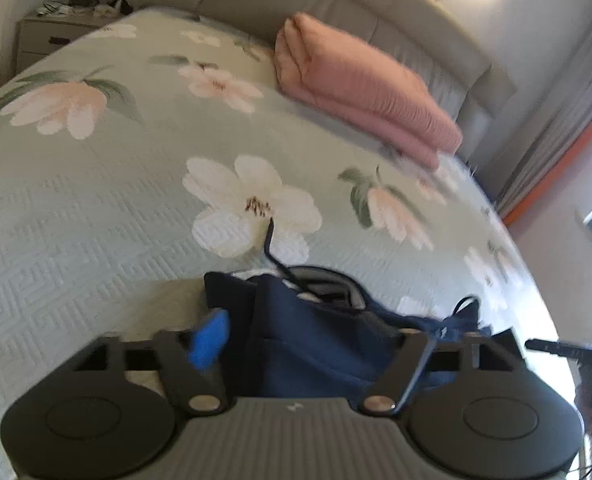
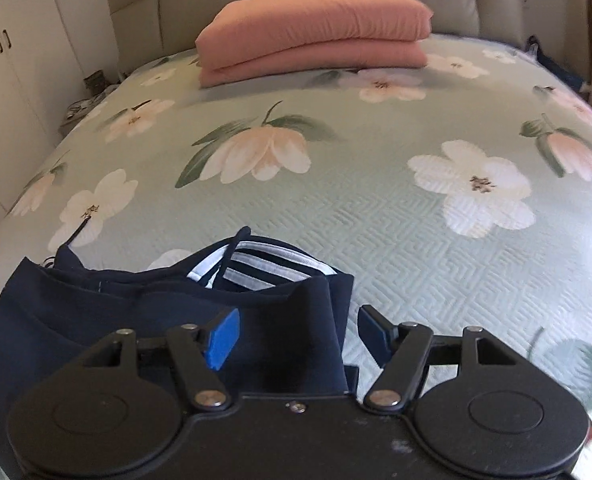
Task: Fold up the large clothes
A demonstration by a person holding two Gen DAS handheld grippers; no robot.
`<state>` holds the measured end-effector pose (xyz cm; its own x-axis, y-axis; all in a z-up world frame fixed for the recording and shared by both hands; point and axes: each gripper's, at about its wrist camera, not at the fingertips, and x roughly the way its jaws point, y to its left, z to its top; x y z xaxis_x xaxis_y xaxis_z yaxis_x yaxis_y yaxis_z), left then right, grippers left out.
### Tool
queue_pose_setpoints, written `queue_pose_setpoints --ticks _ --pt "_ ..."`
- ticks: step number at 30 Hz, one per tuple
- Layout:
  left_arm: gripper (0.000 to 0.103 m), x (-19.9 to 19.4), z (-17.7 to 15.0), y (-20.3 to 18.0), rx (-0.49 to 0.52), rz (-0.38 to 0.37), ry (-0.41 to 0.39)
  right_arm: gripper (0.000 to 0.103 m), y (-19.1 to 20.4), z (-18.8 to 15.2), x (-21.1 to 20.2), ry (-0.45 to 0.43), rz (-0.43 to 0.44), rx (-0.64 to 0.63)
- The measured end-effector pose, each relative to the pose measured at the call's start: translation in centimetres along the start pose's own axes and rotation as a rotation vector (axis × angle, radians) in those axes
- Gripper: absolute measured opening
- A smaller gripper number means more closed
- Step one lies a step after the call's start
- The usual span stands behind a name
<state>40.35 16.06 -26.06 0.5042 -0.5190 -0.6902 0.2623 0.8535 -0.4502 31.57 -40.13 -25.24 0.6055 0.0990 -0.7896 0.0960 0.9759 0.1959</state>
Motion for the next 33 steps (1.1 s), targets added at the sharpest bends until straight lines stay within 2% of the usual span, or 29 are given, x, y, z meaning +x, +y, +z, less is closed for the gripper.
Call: queue_pose_setpoints --ticks 4,6,9,10,11,12,14,17,20,22,24,26,29,32,33 --pt "0.079 2.5 0.4 -0.5 0.048 -0.007 0.065 0.081 -1.0 -0.2 1.0 0.025 0.079 0.029" --pt "0.078 3.8 0.5 -0.4 0.034 -0.031 0.098 0.081 -1.2 -0.3 1.1 0.022 0.074 0.034" --pt "0.071 5.2 0.5 -0.5 0.022 -0.051 0.123 0.081 -1.5 -0.1 2.1 0.025 0.073 0.039" --pt "0.06 5.5 0.5 -0.7 0.027 -0.038 0.119 0.081 -1.6 0.0 2.8 0.043 0.09 0.047" --pt "0.037 5.8 0.5 -0.9 0.033 -0.008 0.121 0.079 -1.6 -0.1 3.5 0.068 0.122 0.056" --pt "0.023 6.0 0.4 -1.0 0.035 0.017 0.122 0.055 -1.5 -0.3 4.0 0.084 0.134 0.058" --pt "0.015 5.8 0.1 -1.2 0.031 0.037 0.098 0.011 -0.3 -1.0 3.6 0.069 0.107 0.01" --pt "0.014 3.5 -0.5 -2.7 0.076 0.046 0.013 0.008 2.3 -2.2 -0.1 -0.079 -0.004 -0.082" --pt "0.014 0.0 -0.2 -3.9 0.069 0.0 -0.114 0.007 5.2 -2.3 -3.6 -0.208 -0.095 -0.184" --pt "0.014 -1.6 0.7 -4.3 0.061 0.009 -0.196 0.007 7.0 -1.1 -5.2 -0.291 -0.129 -0.243" --pt "0.014 -1.9 2.0 -4.3 0.044 0.029 -0.259 0.007 7.3 1.0 -5.3 -0.324 -0.118 -0.209" --pt "0.014 -0.5 2.8 -3.7 0.029 0.074 -0.261 0.007 6.8 3.0 -3.9 -0.319 -0.121 -0.15" --pt "0.015 3.6 2.3 -2.1 0.017 0.173 -0.196 0.007 6.4 3.8 1.5 -0.242 -0.178 -0.152" --pt "0.016 8.7 0.1 -0.2 0.009 0.262 -0.083 0.007 6.0 2.8 7.0 -0.108 -0.211 -0.14" --pt "0.016 9.5 -0.7 0.1 0.013 0.266 -0.073 0.009 6.0 2.3 8.5 -0.063 -0.221 -0.143"
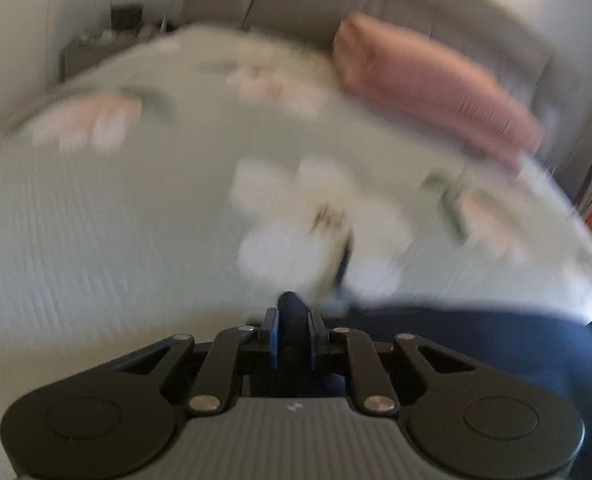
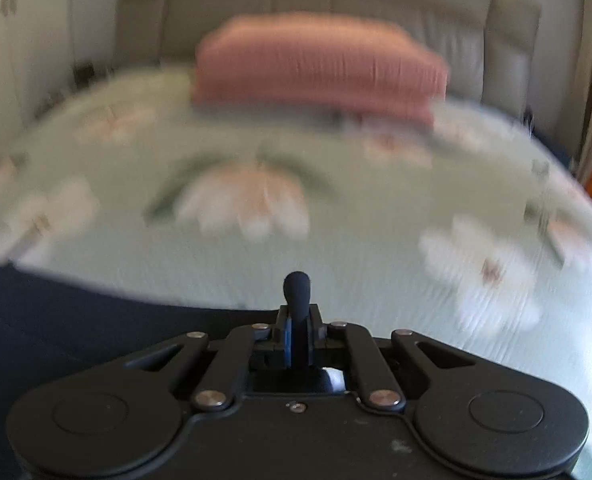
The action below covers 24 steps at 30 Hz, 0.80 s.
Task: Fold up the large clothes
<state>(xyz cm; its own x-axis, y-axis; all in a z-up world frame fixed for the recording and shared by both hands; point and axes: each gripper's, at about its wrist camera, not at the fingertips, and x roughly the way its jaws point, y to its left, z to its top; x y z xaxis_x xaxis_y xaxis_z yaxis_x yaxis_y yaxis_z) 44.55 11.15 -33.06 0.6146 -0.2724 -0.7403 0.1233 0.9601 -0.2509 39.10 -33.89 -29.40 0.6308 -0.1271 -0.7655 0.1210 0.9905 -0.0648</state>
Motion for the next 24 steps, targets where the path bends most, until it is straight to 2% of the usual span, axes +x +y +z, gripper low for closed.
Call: queue_pose_setpoints --ticks 1,2,5,7,9,10,12,14,16,17,18,19,20,21,22,23,24 --pt "0.017 -0.1 -0.4 0.1 0.007 0.0 -0.02 0.009 0.5 -0.6 1.0 0.035 -0.025 -0.019" --pt "0.019 -0.5 -0.6 0.1 0.014 0.0 -0.035 0.017 0.9 -0.9 1.5 0.049 -0.044 -0.039" --pt "0.02 -2.6 -0.2 0.2 0.03 0.001 -0.061 0.028 0.9 -0.5 -0.4 0.039 -0.083 -0.061" --pt "0.02 -4.9 0.3 -0.3 0.07 0.019 -0.088 0.028 0.2 0.2 -3.9 -0.009 -0.067 -0.031" --pt "0.02 -8.3 0.5 -1.6 0.128 0.019 -0.127 0.033 -0.1 0.6 -8.5 -0.07 -0.032 -0.012" --pt "0.02 -10.1 0.4 -2.4 0.155 0.004 -0.142 0.033 0.3 0.6 -10.4 -0.093 -0.017 -0.025" --pt "0.021 -12.5 -0.3 -4.7 0.181 -0.087 -0.146 0.034 2.4 0.0 -13.5 -0.117 0.025 -0.079" --pt "0.024 -13.3 -1.9 -7.3 0.192 -0.197 -0.089 0.033 5.2 -1.0 -14.3 -0.083 0.083 -0.126" --pt "0.024 -12.7 -4.2 -9.3 0.222 -0.232 -0.034 0.031 8.0 -2.4 -13.6 -0.048 0.098 -0.188" --pt "0.024 -11.9 -5.7 -9.8 0.22 -0.221 0.004 0.026 9.1 -3.5 -12.6 -0.024 0.077 -0.22" --pt "0.022 -11.1 -6.9 -9.7 0.216 -0.206 0.046 0.026 9.4 -4.7 -11.5 0.009 0.053 -0.23" --pt "0.016 -10.2 -8.4 -9.1 0.206 -0.165 0.096 0.025 9.1 -5.8 -10.5 0.05 0.046 -0.225" --pt "0.008 -9.8 -9.6 -7.9 0.191 -0.134 0.121 0.024 8.2 -7.2 -9.7 0.086 0.043 -0.208" --pt "0.005 -10.0 -10.5 -6.4 0.177 -0.124 0.127 0.022 6.9 -8.7 -9.4 0.108 0.044 -0.189" --pt "0.003 -10.6 -11.3 -4.1 0.128 -0.141 0.118 0.024 6.0 -9.7 -9.9 0.098 0.042 -0.182" --pt "0.003 -11.4 -11.7 -1.8 0.04 -0.196 0.115 0.038 5.2 -10.4 -10.8 0.074 0.041 -0.176" --pt "0.003 -11.9 -12.0 -0.3 -0.015 -0.17 0.13 0.049 4.5 -10.7 -11.7 0.068 0.017 -0.167"
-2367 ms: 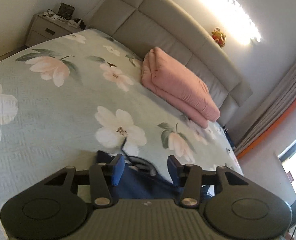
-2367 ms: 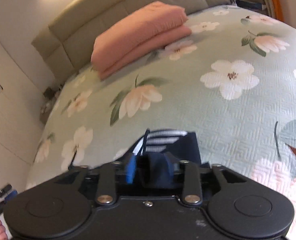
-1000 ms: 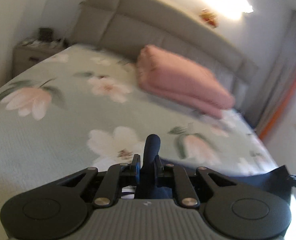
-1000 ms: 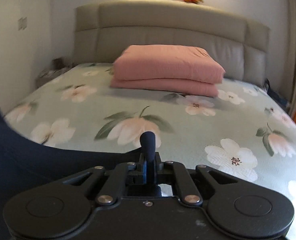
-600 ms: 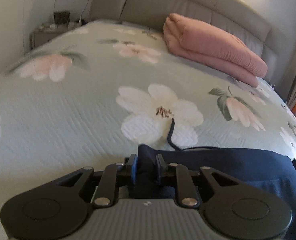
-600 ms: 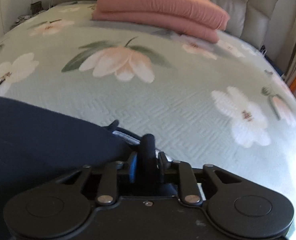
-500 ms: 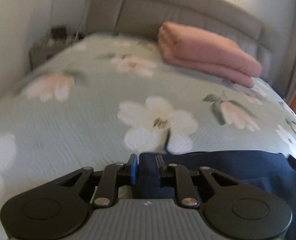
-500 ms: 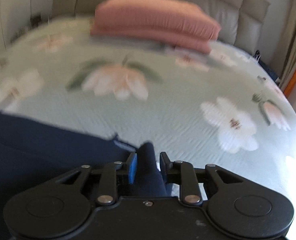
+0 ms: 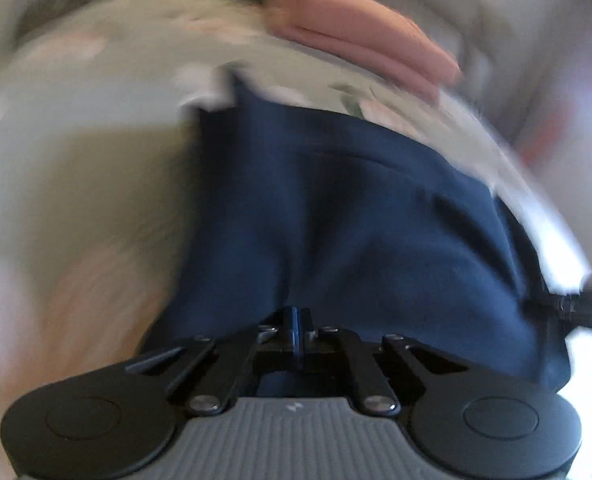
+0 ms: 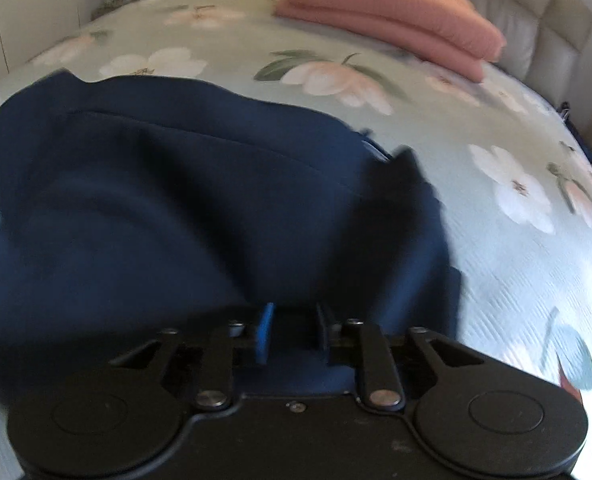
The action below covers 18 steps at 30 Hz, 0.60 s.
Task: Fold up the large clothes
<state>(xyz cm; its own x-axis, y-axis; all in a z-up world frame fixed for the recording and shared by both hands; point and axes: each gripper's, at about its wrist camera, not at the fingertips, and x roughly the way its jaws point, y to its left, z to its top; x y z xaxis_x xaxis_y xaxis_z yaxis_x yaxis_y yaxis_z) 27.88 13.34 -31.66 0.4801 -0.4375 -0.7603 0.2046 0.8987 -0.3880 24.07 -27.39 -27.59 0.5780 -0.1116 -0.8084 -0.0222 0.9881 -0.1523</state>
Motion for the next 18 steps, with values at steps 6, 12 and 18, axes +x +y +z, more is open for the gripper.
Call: queue_pose_setpoints --ticks 6,12,18 --pt "0.01 -5.1 -1.9 1.3 -0.027 0.055 -0.017 0.044 -0.8 -1.0 -5.4 -0.019 -0.031 0.091" --pt "0.027 -3.4 -2.8 -3.5 0.083 0.047 0.025 0.042 6.4 -0.6 -3.6 -0.018 -0.017 -0.044" --pt "0.01 -3.7 -4.5 1.3 -0.033 0.06 0.077 0.042 3.2 -5.4 -0.5 0.176 -0.083 0.051"
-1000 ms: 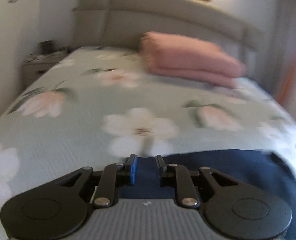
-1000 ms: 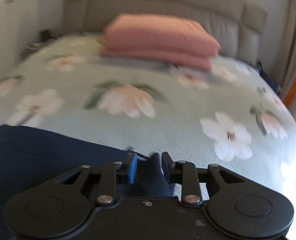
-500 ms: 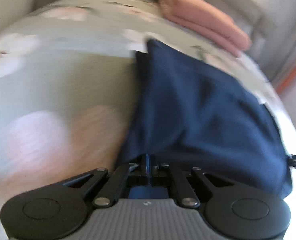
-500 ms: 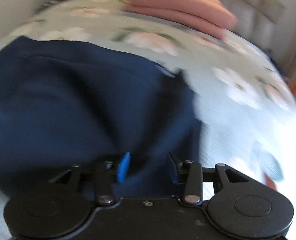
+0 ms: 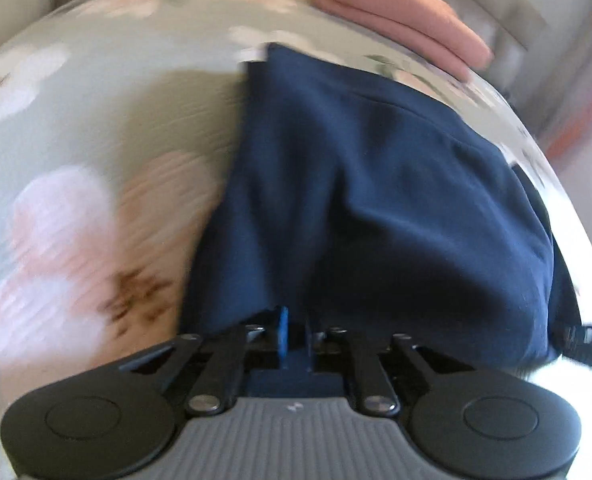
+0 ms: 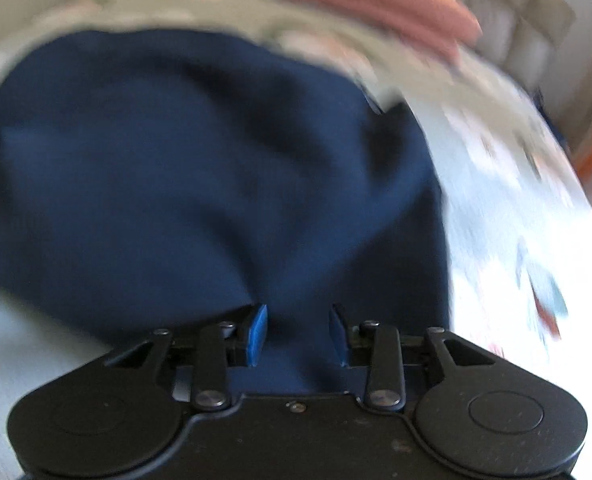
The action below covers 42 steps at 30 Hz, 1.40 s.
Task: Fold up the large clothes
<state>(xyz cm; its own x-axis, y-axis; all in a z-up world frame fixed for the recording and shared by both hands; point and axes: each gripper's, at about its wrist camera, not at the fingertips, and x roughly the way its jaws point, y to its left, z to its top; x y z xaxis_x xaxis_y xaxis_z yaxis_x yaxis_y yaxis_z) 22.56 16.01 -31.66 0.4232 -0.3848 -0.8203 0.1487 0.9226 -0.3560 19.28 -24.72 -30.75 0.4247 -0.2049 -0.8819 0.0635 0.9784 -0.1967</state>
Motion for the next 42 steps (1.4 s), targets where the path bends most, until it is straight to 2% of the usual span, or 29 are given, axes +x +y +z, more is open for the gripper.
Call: queue_pose_setpoints --ticks 2,4,7,10,12,13,14,15,17,20,21,22,23,25,27,28,29,33,36,38,39,41,42 --pt "0.01 -1.0 -0.8 1.5 -0.029 -0.009 0.008 0.042 -1.8 -1.3 -0.5 -0.007 0.038 0.06" --pt "0.011 -2.2 -1.3 2.7 -0.064 -0.03 0.021 0.042 -2.6 -1.7 -1.2 0.015 0.025 0.087" --pt "0.012 -3.9 -1.4 3.5 -0.065 -0.019 0.004 0.042 -2.7 -1.8 -2.8 0.013 0.04 0.126" --pt "0.025 -5.8 -1.6 3.5 -0.006 0.022 -0.036 0.043 -1.4 -2.0 -4.9 -0.042 0.05 0.133" --pt "0.034 -5.6 -0.4 3.2 0.003 0.035 -0.048 0.052 -0.2 -1.5 -5.9 -0.087 0.063 0.134" --pt "0.044 -5.6 0.1 3.4 -0.008 0.027 -0.041 0.054 0.5 -1.0 -6.1 -0.104 0.07 0.135" --pt "0.056 -5.0 0.7 3.7 -0.026 0.005 -0.033 0.057 1.2 -0.5 -6.0 -0.111 0.079 0.138" --pt "0.06 -4.3 1.2 4.2 -0.046 -0.039 -0.023 0.057 1.9 0.2 -5.7 -0.113 0.09 0.144" --pt "0.062 -2.4 2.2 4.8 -0.072 -0.089 0.003 0.057 2.8 1.0 -5.2 -0.121 0.115 0.155" --pt "0.064 -0.2 3.2 5.2 -0.046 -0.078 0.016 0.057 4.0 2.1 -4.7 -0.135 0.117 0.178" --pt "0.067 0.0 3.4 5.4 -0.039 -0.11 0.001 0.057 3.9 2.5 -4.1 -0.137 0.121 0.189" --pt "0.075 0.3 3.5 5.6 -0.04 -0.147 -0.005 0.057 4.0 3.0 -3.5 -0.134 0.127 0.2" --pt "0.079 0.7 3.7 5.9 -0.052 -0.195 -0.007 0.057 4.0 2.4 -3.7 -0.129 0.127 0.21" --pt "0.078 1.7 4.1 6.5 -0.076 -0.261 -0.015 0.057 4.1 2.8 -3.4 -0.125 0.134 0.229" --pt "0.068 2.4 4.5 7.1 -0.088 -0.306 -0.018 0.057 4.1 2.8 -3.7 -0.132 0.147 0.242" --pt "0.056 2.7 4.6 7.3 -0.091 -0.311 -0.013 0.057 4.1 2.8 -3.7 -0.135 0.149 0.246" --pt "0.05 3.0 4.8 7.4 -0.095 -0.317 -0.01 0.057 4.0 2.8 -3.9 -0.144 0.145 0.247" --pt "0.047 4.3 5.1 7.8 -0.141 -0.375 -0.011 0.056 4.0 2.9 -6.2 -0.28 0.109 0.247" --pt "0.047 5.3 5.2 8.0 -0.194 -0.415 -0.022 0.056 5.0 4.0 -7.0 -0.339 0.157 0.211" --pt "0.047 5.8 5.0 8.0 -0.213 -0.425 -0.039 0.055 6.6 4.7 -6.2 -0.324 0.2 0.17" --pt "0.046 5.9 5.0 7.9 -0.218 -0.423 -0.048 0.047 7.4 4.9 -5.5 -0.301 0.225 0.149" --pt "0.027 6.1 4.7 7.6 -0.236 -0.419 -0.054 0.037 9.3 5.0 -3.5 -0.229 0.246 0.093" --pt "0.025 6.0 4.6 7.7 -0.258 -0.427 -0.055 0.037 10.1 4.8 -2.8 -0.217 0.225 0.068"
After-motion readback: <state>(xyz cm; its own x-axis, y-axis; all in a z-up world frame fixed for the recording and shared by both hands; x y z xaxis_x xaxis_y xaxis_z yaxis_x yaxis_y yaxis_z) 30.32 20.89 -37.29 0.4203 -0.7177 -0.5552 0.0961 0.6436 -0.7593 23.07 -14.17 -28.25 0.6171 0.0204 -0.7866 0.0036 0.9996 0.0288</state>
